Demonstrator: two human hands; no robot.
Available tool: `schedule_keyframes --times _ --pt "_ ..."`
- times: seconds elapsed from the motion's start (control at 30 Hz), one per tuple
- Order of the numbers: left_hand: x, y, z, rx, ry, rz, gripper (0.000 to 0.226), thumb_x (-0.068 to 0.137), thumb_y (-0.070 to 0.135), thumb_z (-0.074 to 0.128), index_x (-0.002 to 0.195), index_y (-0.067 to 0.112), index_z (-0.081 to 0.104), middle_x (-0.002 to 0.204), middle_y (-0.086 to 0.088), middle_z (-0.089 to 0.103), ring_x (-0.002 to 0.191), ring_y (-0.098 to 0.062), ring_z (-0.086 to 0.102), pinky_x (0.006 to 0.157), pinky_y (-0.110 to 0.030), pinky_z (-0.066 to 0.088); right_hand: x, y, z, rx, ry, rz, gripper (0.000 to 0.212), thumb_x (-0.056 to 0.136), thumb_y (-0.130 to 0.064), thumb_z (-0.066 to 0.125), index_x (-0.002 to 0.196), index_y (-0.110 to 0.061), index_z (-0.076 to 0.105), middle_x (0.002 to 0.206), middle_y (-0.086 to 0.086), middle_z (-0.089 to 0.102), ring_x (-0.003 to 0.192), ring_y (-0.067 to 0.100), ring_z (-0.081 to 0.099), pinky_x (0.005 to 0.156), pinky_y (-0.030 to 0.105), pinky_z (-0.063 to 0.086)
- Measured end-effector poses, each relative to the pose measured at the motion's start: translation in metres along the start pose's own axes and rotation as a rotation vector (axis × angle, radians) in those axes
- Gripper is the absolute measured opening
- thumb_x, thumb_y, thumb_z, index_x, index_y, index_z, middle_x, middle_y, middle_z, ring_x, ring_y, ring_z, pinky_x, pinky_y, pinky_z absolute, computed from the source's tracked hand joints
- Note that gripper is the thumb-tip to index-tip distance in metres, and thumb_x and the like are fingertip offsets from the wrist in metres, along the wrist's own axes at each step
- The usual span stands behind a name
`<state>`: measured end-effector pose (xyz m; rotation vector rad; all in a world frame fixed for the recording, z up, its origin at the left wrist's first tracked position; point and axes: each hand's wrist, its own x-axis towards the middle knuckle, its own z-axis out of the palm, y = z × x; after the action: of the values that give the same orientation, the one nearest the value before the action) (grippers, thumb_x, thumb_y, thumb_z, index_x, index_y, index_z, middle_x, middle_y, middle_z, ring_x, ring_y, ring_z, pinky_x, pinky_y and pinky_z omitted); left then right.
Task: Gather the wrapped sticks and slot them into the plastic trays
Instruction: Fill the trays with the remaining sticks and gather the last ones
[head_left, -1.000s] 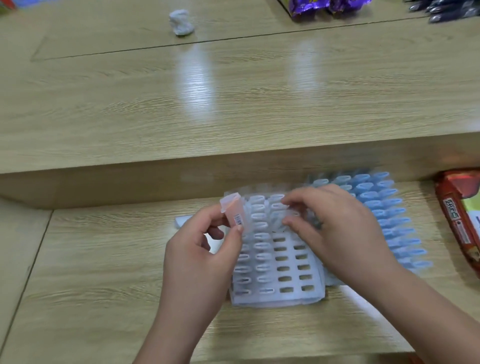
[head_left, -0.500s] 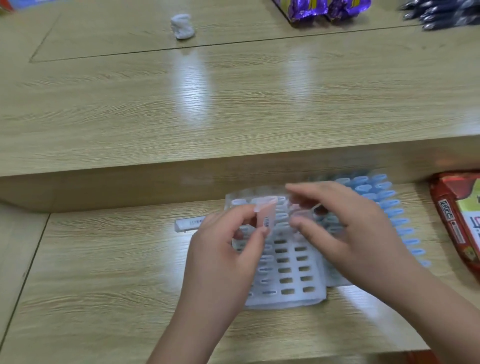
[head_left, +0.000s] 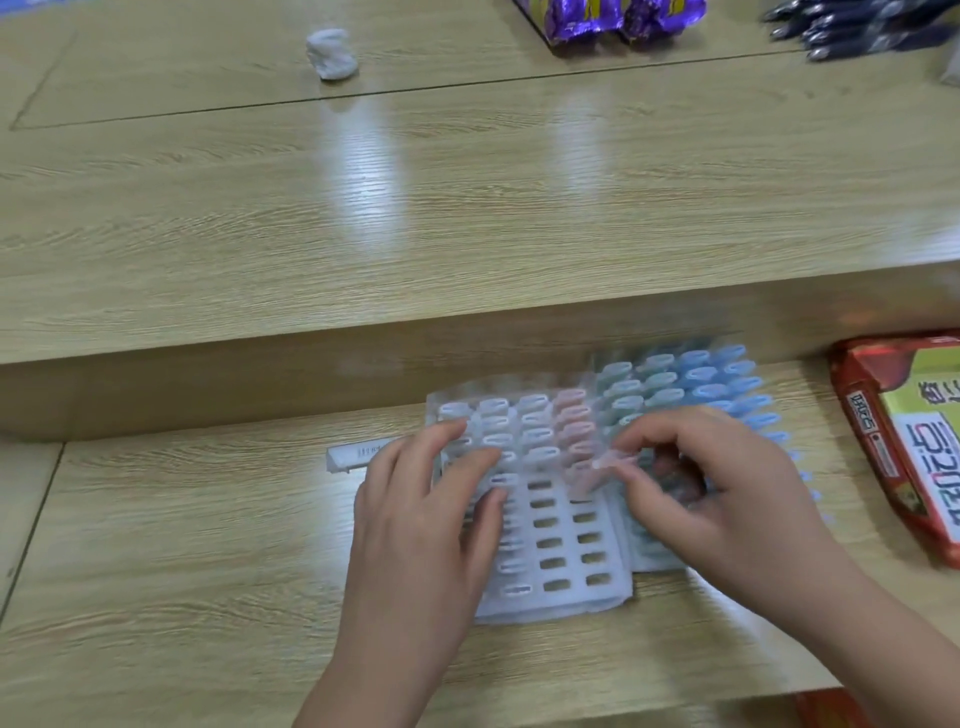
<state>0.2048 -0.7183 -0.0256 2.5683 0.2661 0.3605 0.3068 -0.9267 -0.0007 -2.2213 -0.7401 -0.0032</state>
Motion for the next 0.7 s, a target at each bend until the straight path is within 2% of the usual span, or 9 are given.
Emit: schedule_keyframes --times 0.13,0.33,0.5,0.57,0.63,0.7 --pt "-0.001 -0.003 0.002 -0.017 -0.005 0.004 0.026 0.092 0.032 0.062 0.116 0.027 0.069 0.133 0.006 0.055 0.125 -0.018 0.047 0.102 -0.037 0.041 -0.003 0.005 0.007 -0.115 -0.023 -0.059 0.014 0.08 -0.027 0.071 0.094 -0.031 0.07 0.078 -0.017 0.062 0.073 0.005 0.056 0.054 0.035 0.05" --pt "-0.001 -0.003 0.001 0.007 -0.004 0.014 0.026 0.092 0.033 0.063 0.117 0.029 0.069 0.134 0.009 0.056 0.125 -0.016 0.045 0.103 -0.034 0.036 -0.001 0.008 0.003 -0.146 -0.051 -0.153 0.011 0.08 -0.02 0.071 0.09 -0.019 0.075 0.086 -0.014 0.069 0.079 0.013 0.062 0.056 0.037 0.053" --pt "0.0 -0.002 0.0 0.001 0.004 0.019 0.026 0.091 0.034 0.063 0.116 0.03 0.07 0.134 0.01 0.056 0.125 -0.015 0.043 0.103 -0.031 0.033 0.0 0.009 -0.004 -0.264 -0.088 -0.233 0.003 0.084 -0.016 0.071 0.084 -0.015 0.074 0.088 -0.009 0.07 0.076 0.023 0.061 0.051 0.036 0.051" --pt "0.0 -0.003 0.001 0.007 0.006 0.02 0.026 0.092 0.034 0.063 0.116 0.029 0.07 0.134 0.01 0.057 0.125 -0.015 0.044 0.103 -0.031 0.033 0.0 0.009 -0.006 -0.33 -0.12 -0.285 0.009 0.087 -0.016 0.067 0.087 -0.015 0.076 0.091 -0.008 0.071 0.076 0.026 0.062 0.05 0.037 0.051" --pt "0.0 -0.003 0.001 -0.007 0.018 0.031 0.024 0.096 0.036 0.061 0.117 0.029 0.07 0.135 0.011 0.056 0.126 -0.015 0.044 0.104 -0.031 0.035 0.0 0.006 -0.006 -0.427 -0.152 -0.351 0.023 0.088 -0.021 0.056 0.093 -0.016 0.078 0.095 -0.004 0.071 0.077 0.027 0.064 0.046 0.038 0.051" --pt "-0.001 -0.007 0.001 -0.096 0.051 0.03 0.025 0.097 0.037 0.057 0.117 0.028 0.069 0.134 0.012 0.057 0.126 -0.014 0.046 0.105 -0.028 0.037 0.0 0.002 -0.004 -0.51 -0.161 -0.389 0.034 0.085 -0.022 0.047 0.098 -0.017 0.078 0.098 0.001 0.071 0.078 0.029 0.065 0.042 0.038 0.049"
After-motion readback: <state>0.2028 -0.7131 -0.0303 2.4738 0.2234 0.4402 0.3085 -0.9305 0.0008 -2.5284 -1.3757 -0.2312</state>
